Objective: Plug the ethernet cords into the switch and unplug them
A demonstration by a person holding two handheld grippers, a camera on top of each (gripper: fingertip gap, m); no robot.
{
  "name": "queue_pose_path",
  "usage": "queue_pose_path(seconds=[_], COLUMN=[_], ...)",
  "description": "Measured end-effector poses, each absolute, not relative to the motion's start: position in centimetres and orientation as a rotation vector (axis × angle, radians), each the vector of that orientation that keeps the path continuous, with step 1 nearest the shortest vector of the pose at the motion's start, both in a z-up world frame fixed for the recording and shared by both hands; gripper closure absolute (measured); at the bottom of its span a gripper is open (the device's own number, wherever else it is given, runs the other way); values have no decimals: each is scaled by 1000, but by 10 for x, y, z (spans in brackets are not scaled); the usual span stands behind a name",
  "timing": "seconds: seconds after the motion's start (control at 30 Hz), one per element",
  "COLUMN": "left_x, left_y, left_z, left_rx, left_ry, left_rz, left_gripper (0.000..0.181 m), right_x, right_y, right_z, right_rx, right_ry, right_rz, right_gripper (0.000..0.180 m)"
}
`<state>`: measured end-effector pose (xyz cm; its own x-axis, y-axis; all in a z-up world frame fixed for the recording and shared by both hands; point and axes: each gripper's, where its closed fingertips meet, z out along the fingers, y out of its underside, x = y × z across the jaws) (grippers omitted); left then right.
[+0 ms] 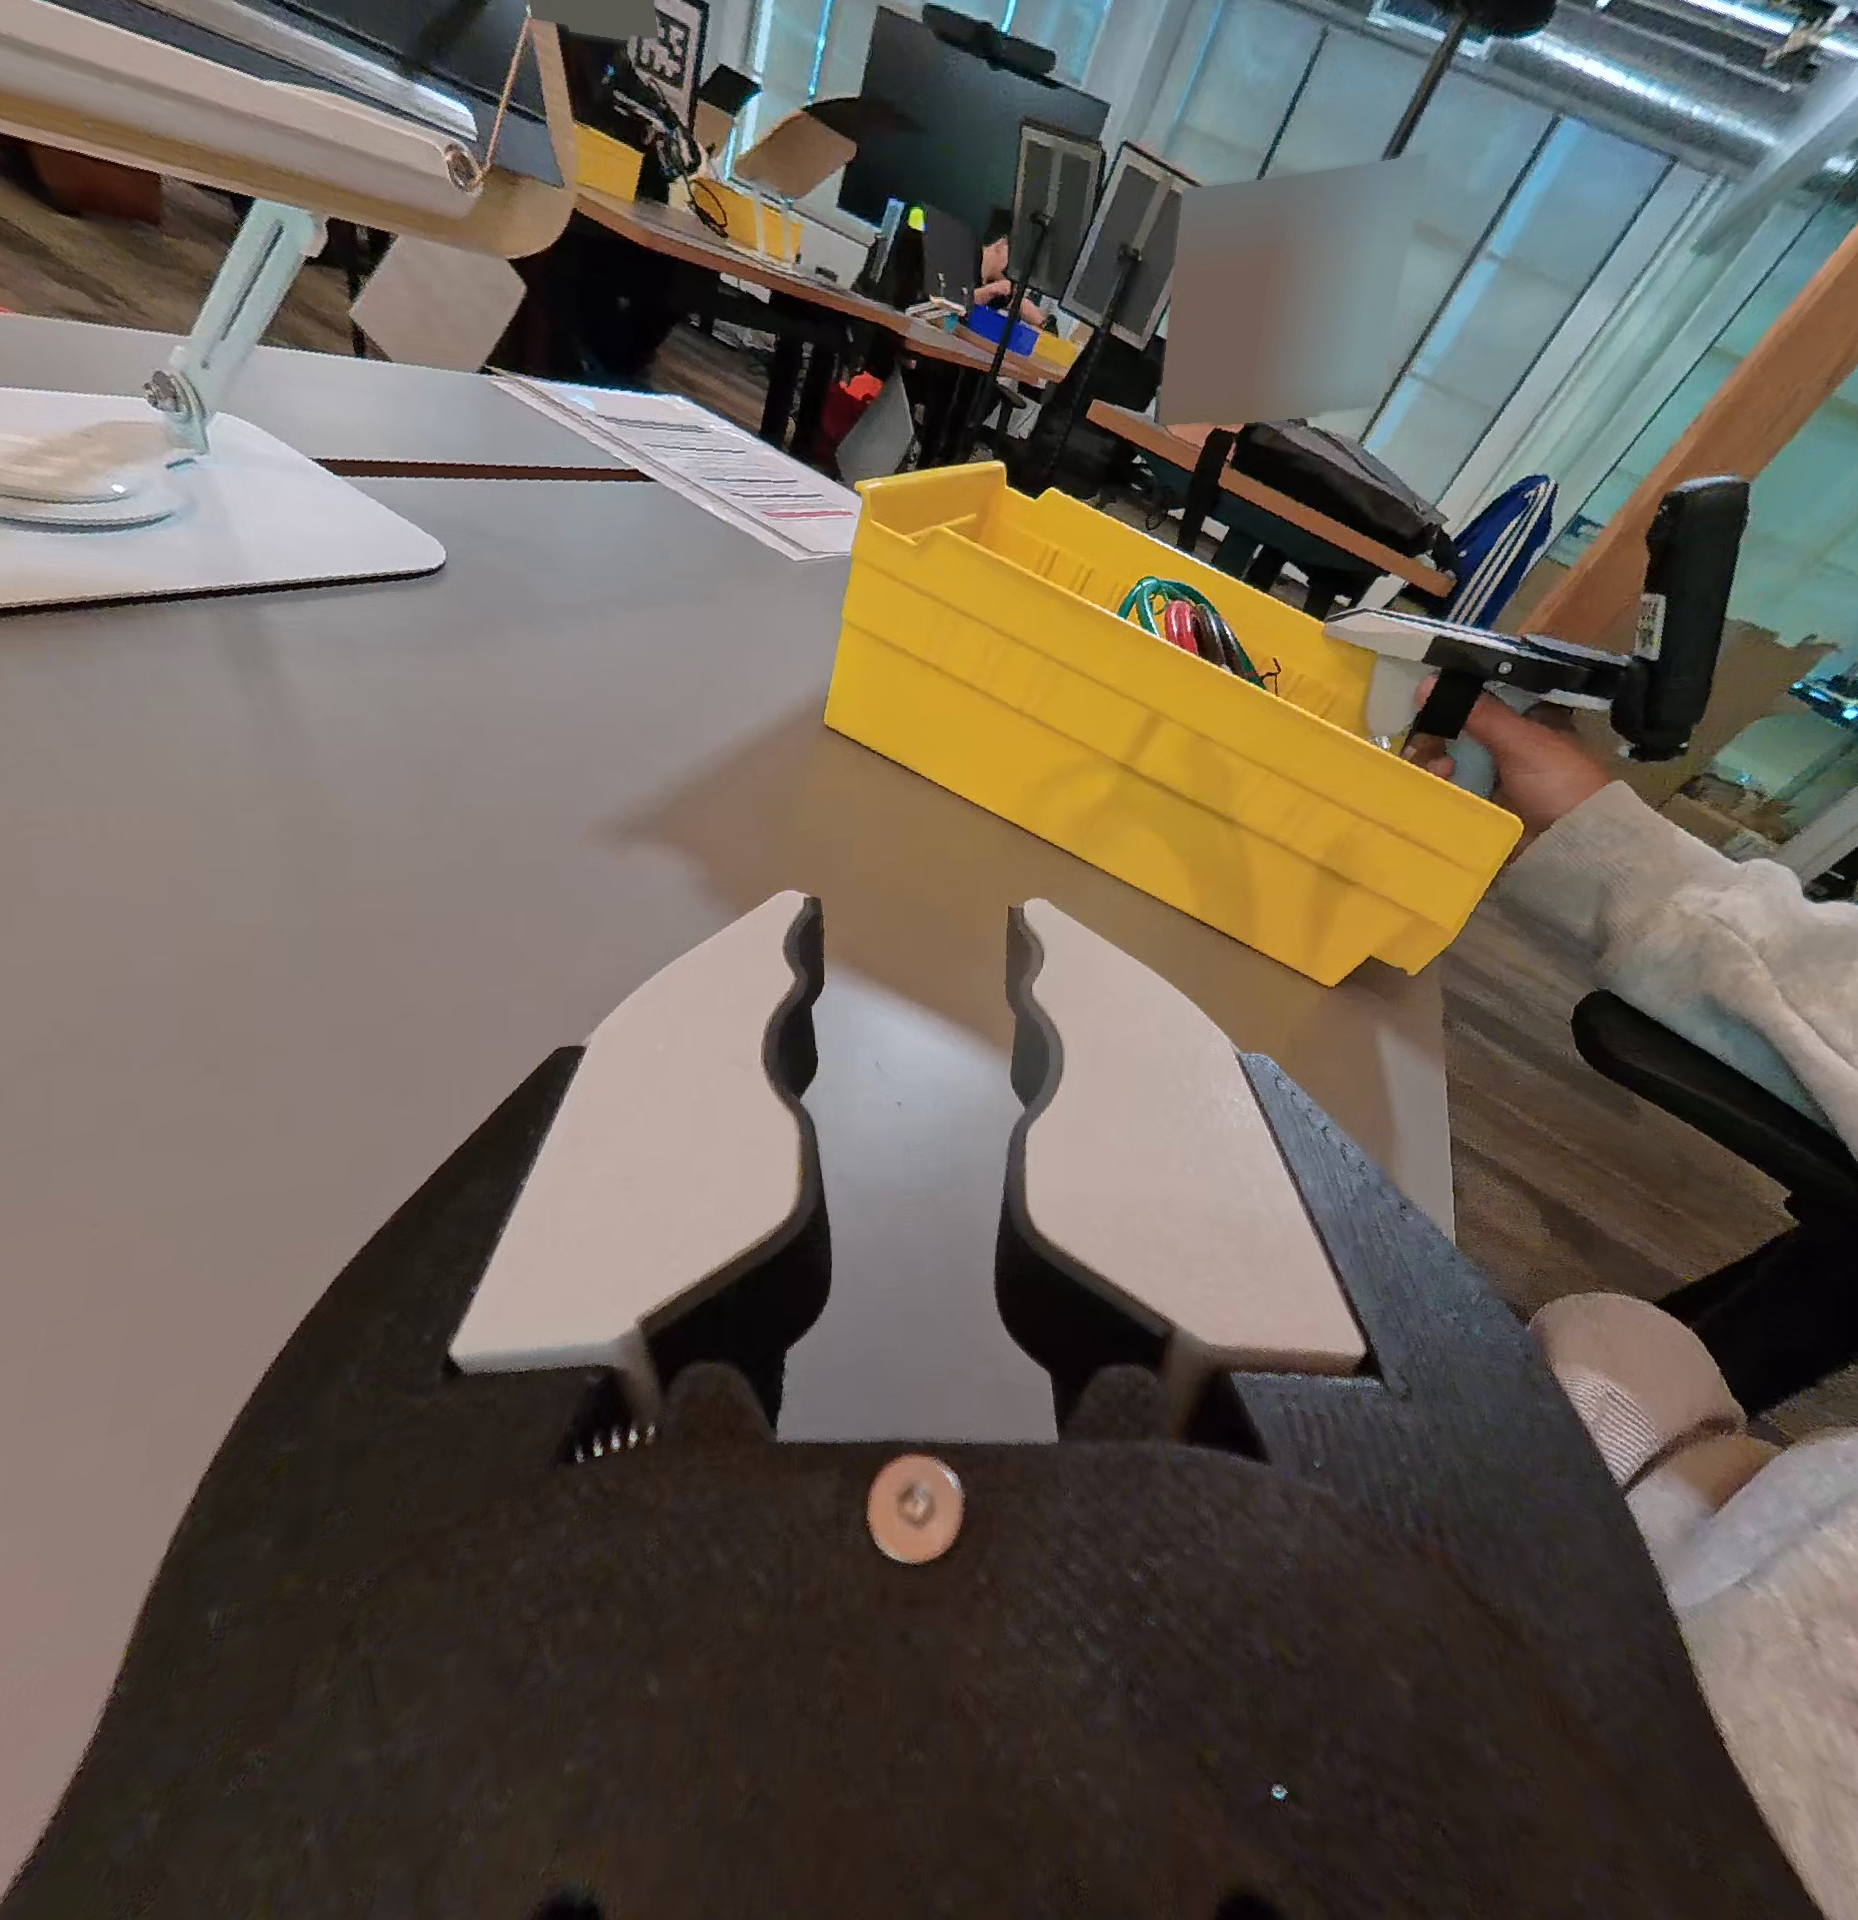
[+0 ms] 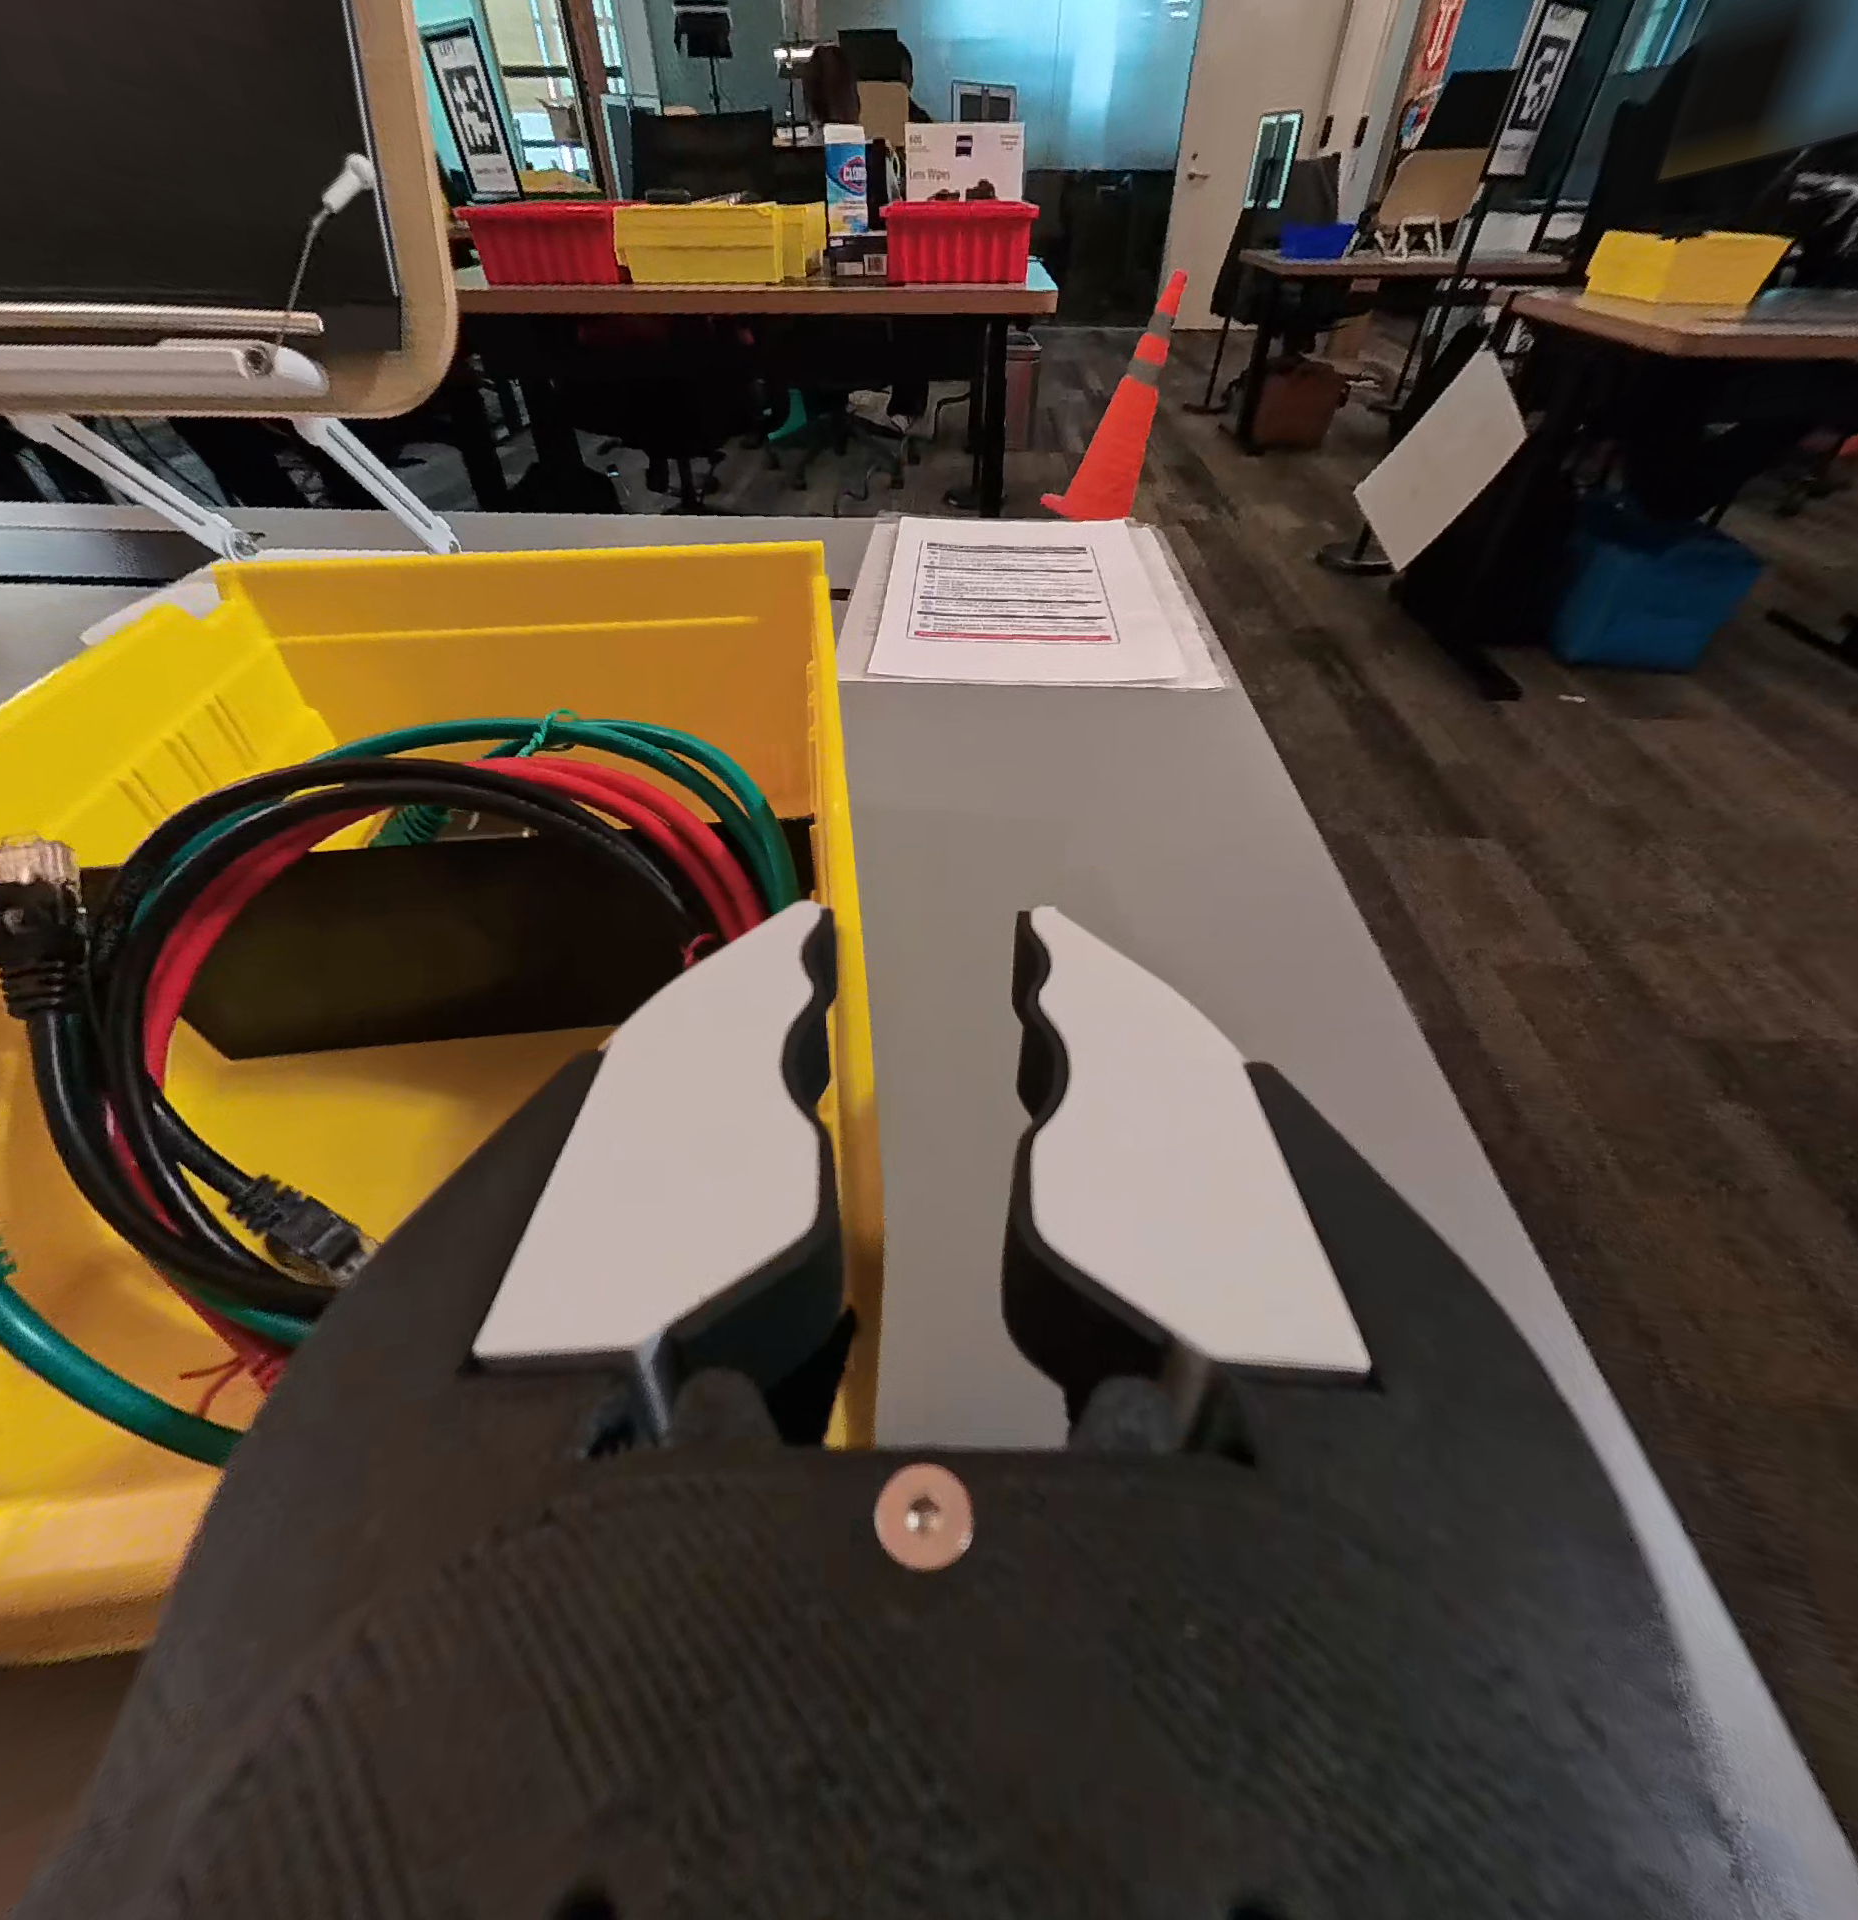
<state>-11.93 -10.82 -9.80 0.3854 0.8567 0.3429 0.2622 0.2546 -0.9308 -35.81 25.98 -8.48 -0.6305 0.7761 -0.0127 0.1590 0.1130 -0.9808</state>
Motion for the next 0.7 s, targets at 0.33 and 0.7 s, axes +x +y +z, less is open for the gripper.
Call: queue_pose_path(seconds=[0.33, 0.7], left_x=[-97, -80], left_y=[-131, -146], left_z=[-100, -99], left_rx=[-1257, -1222], left_ry=[-1248, -1285], left_rz=[628, 669], left_gripper=[149, 149], right_x=[-364, -374], right_y=[237, 212], right_z=[-118, -127], right_rx=[-939, -1147], right_ry=[-2096, -2181], right_rz=[1504, 1734], right_gripper=[155, 171])
